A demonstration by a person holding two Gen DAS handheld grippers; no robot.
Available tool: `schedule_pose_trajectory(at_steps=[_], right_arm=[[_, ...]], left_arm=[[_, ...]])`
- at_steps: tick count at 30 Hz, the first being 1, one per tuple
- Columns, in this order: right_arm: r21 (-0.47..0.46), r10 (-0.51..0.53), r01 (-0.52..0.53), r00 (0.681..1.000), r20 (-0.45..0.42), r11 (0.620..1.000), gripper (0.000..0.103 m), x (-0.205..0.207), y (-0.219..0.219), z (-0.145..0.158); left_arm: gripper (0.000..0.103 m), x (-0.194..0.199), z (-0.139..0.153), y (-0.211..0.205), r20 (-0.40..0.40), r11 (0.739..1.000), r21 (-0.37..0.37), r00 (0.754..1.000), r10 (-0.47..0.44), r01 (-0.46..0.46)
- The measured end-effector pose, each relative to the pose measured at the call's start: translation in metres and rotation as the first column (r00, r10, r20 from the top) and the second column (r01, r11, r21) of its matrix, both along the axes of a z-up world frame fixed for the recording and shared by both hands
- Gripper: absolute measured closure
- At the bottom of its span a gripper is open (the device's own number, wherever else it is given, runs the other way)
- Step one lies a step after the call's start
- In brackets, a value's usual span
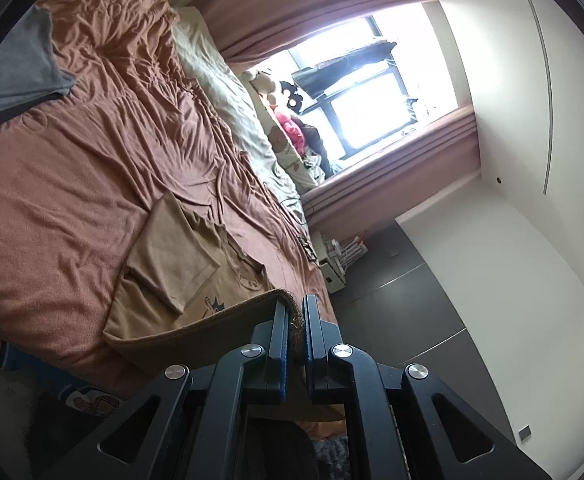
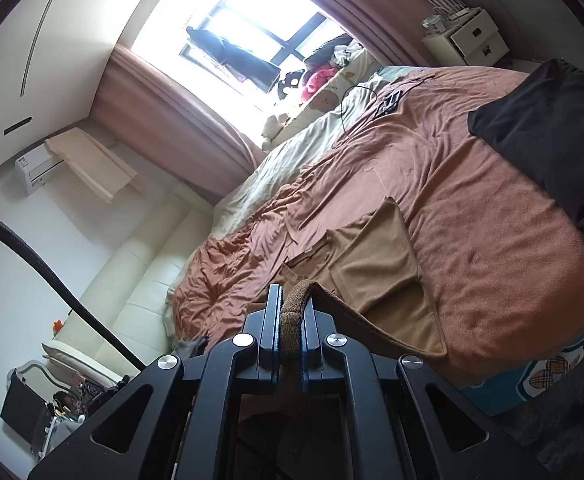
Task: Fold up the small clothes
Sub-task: 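Lift the hem with both tools and fold it toward the collar, then lower the held hem onto the collar with both tools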
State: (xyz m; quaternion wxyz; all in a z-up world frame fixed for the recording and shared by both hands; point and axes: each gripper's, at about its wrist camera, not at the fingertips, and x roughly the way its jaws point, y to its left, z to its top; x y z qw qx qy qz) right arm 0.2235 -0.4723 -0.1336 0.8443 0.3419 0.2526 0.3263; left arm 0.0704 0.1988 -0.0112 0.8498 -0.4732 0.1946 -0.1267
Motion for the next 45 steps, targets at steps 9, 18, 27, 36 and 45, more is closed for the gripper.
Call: schedule_pose_trajectory(at_steps=[9, 18, 27, 36, 45], right_arm=[[-0.023, 0.002, -0.003, 1.0, -0.027, 1.0, 0.099, 0.052, 0.016, 0.004], [-0.057, 0.005, -0.009, 0.997, -0.072, 0.998, 0.099, 0.111, 0.037, 0.004], [-0.116, 0.007, -0.022, 0.992, -0.127, 0.993, 0.099, 0.163, 0.068, 0.0], [-0.173, 0.003, -0.028, 0.99, -0.138, 0.985, 0.099, 0.196, 0.095, 0.011], [-0.217, 0.01, -0.031, 0.995, -0.097, 0.976, 0.099, 0.226, 0.114, 0.027]], left_arm=[[0.097, 0.056, -0.005, 0.01, -0.062, 1.0, 0.026, 0.998, 0.008, -0.007], [0.097, 0.116, -0.022, 0.02, -0.13, 0.998, 0.055, 0.992, 0.008, -0.001], [0.097, 0.187, -0.057, 0.028, -0.234, 0.997, 0.078, 0.972, -0.003, 0.022], [0.097, 0.221, -0.061, 0.041, -0.256, 0.995, 0.095, 0.967, 0.012, 0.012], [0.097, 0.256, -0.04, 0.04, -0.259, 0.983, 0.18, 0.966, 0.022, 0.026]])
